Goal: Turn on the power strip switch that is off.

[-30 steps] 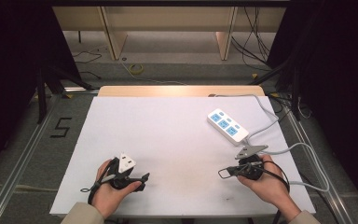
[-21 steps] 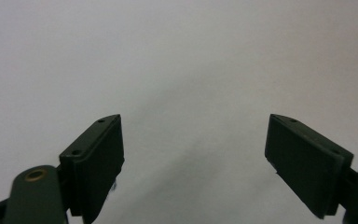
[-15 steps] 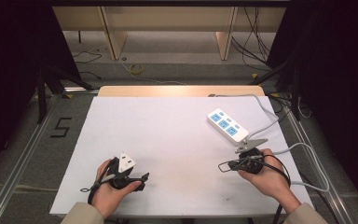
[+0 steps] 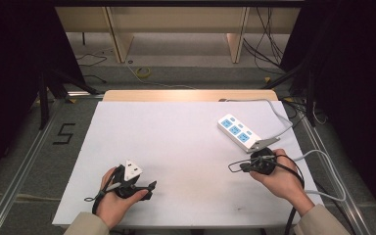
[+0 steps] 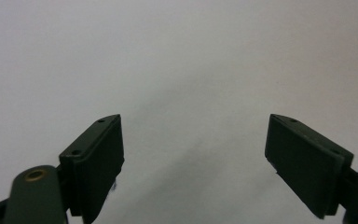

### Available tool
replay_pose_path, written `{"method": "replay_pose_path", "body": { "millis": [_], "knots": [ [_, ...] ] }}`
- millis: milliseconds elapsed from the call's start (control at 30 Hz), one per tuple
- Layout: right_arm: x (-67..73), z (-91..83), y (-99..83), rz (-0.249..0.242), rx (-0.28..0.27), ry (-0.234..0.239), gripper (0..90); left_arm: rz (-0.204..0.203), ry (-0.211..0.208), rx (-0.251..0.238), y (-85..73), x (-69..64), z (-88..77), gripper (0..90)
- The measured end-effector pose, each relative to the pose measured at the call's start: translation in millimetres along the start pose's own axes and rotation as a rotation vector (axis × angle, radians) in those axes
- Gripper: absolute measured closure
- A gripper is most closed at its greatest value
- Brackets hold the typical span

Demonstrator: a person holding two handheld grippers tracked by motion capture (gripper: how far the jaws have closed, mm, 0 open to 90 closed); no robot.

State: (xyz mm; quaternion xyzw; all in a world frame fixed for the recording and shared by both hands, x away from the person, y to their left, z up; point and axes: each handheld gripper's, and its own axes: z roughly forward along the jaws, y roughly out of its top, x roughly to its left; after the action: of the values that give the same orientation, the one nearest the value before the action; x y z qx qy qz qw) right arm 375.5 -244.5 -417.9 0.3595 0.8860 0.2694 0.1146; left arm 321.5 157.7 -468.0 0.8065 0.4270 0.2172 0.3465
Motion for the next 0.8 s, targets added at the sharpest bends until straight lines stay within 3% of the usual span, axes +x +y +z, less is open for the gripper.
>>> {"method": "replay_pose_path", "body": {
  "millis": [800],
  "knots": [
    [-23.0,3.9,19.4,0.025,0.028,-0.037,90.0,-0.003,0.001,-0.003,0.2,0.1,-0.2,19.2]
  ]
}}
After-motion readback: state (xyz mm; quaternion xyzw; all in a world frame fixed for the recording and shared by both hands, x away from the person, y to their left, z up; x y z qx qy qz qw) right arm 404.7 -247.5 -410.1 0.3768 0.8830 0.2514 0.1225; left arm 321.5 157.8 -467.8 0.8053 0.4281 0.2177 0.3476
